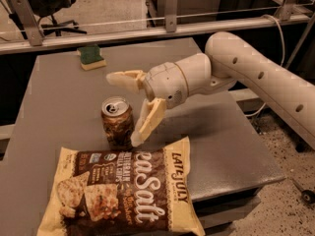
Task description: Move orange can near brown chip bag
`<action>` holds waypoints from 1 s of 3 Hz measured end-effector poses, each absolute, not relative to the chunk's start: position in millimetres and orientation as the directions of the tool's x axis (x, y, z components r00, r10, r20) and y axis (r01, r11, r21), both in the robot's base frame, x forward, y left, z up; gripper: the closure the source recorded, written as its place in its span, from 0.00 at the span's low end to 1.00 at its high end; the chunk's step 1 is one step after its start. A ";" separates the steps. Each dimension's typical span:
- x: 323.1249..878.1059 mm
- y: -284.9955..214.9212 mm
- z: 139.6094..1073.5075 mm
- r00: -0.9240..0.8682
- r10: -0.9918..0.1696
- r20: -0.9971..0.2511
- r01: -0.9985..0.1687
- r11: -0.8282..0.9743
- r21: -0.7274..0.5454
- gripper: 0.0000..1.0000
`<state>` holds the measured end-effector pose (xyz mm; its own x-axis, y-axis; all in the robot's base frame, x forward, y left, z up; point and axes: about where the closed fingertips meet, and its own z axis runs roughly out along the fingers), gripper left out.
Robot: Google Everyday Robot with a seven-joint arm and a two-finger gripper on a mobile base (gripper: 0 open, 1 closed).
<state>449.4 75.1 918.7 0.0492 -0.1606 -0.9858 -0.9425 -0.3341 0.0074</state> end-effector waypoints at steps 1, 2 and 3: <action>471.3 31.3 959.0 0.123 -0.207 -0.971 -0.964 -0.257 -0.067 0.00; 508.8 -23.4 1019.4 0.240 -0.281 -0.929 -0.970 -0.095 -0.222 0.00; 517.1 -37.4 1050.5 0.292 -0.267 -0.919 -0.956 -0.053 -0.288 0.00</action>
Offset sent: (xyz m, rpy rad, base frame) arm 0.1143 -0.1836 0.1959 -0.1313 -0.4855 -0.5045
